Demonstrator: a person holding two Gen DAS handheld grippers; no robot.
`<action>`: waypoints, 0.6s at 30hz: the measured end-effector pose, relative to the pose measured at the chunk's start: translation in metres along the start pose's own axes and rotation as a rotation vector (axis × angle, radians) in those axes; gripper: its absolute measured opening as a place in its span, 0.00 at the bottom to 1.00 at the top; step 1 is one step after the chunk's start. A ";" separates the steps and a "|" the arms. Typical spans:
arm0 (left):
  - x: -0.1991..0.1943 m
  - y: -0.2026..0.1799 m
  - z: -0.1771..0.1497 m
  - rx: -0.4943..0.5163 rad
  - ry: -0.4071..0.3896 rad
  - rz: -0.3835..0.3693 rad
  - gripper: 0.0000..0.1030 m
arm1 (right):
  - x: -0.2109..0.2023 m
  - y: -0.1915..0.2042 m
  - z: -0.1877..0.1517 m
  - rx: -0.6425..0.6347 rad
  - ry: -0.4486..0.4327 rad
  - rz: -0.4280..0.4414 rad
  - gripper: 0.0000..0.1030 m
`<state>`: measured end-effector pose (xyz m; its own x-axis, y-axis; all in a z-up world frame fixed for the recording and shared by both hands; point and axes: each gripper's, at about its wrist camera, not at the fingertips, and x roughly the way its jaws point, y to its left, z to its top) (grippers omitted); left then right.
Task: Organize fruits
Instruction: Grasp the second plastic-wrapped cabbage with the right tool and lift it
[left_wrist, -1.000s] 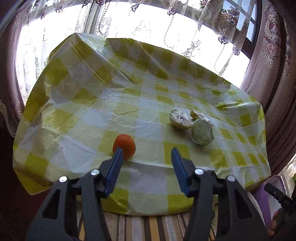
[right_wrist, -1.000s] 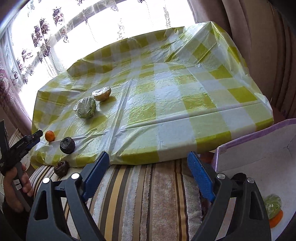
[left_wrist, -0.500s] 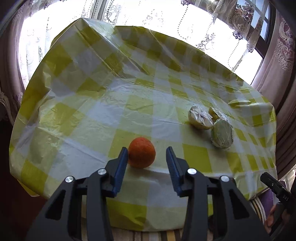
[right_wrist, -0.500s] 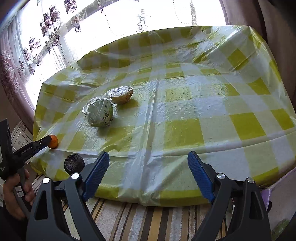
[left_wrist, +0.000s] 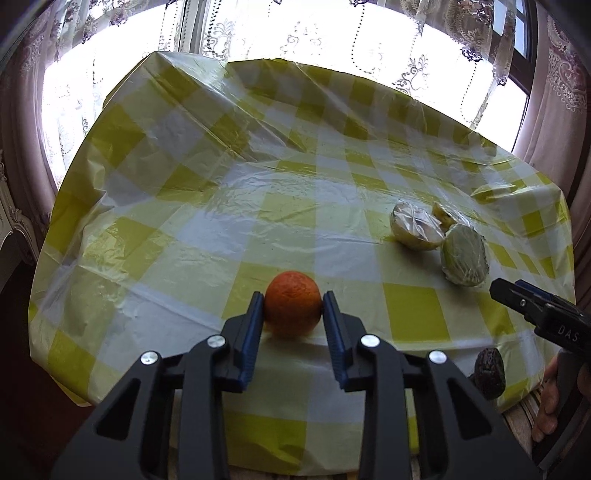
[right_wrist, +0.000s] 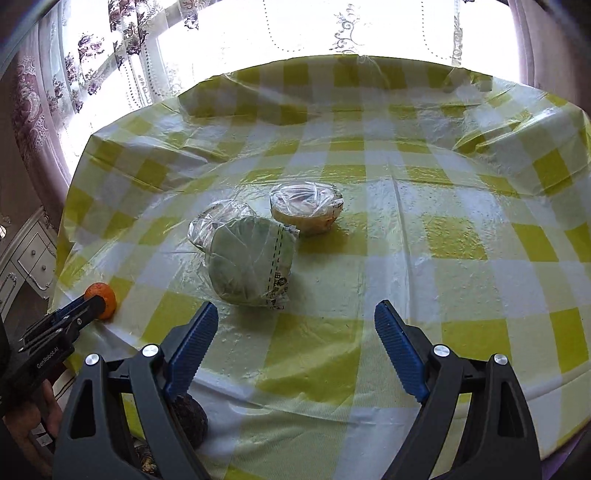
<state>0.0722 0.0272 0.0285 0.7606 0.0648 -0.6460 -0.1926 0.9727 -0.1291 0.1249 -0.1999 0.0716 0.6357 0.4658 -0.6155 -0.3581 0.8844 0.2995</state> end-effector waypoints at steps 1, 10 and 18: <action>0.000 -0.001 0.000 0.006 -0.002 0.002 0.32 | 0.003 0.005 0.003 -0.015 0.004 -0.006 0.82; -0.001 0.001 -0.001 0.001 -0.005 -0.010 0.32 | 0.026 0.041 0.024 -0.135 0.025 -0.069 0.82; -0.001 0.001 -0.001 -0.003 -0.007 -0.014 0.32 | 0.046 0.044 0.030 -0.145 0.078 -0.064 0.61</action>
<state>0.0704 0.0279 0.0282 0.7673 0.0525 -0.6392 -0.1833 0.9730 -0.1402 0.1586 -0.1388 0.0786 0.6079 0.3999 -0.6860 -0.4167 0.8961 0.1531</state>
